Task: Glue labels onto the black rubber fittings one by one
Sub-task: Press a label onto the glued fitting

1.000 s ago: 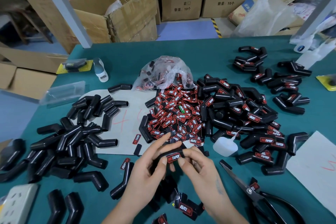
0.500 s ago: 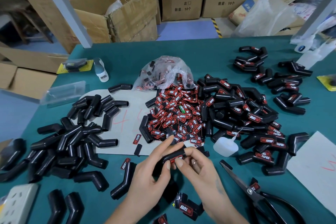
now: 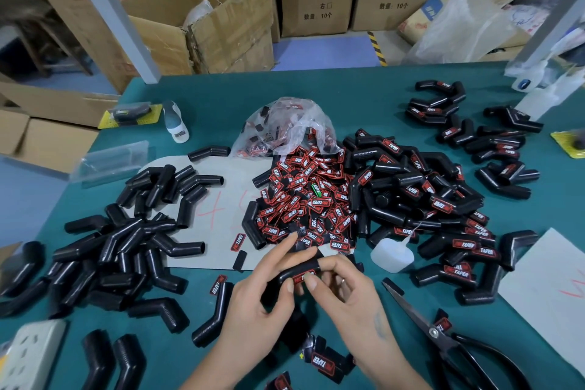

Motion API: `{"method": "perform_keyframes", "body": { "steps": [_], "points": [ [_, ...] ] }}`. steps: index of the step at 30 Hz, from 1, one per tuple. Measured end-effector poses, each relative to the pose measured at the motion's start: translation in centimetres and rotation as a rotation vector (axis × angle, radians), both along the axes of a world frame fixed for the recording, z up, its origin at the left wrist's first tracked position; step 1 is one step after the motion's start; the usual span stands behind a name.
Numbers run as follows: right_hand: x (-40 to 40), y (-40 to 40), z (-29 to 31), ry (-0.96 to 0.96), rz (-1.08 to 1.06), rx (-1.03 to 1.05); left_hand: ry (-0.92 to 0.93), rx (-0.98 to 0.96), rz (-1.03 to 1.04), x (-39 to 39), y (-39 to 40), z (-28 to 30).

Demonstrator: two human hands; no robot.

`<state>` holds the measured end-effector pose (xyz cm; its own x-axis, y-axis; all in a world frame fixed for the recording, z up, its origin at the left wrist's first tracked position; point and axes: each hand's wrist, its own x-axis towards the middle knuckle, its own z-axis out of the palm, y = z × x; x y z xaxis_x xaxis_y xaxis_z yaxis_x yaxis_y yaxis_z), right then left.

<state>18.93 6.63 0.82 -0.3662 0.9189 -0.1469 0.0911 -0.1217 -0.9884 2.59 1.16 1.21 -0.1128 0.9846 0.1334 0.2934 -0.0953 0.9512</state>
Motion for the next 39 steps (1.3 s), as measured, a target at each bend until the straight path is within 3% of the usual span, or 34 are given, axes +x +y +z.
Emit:
{"method": "perform_keyframes", "body": {
  "steps": [32, 39],
  "points": [
    [0.6, 0.5, 0.7, -0.059, -0.052, 0.067, 0.032, -0.060, -0.001, -0.9, 0.4, -0.4],
    [0.8, 0.6, 0.5, -0.040, -0.032, 0.023, -0.170, -0.091, -0.036, -1.0, 0.7, -0.5]
  ]
}}
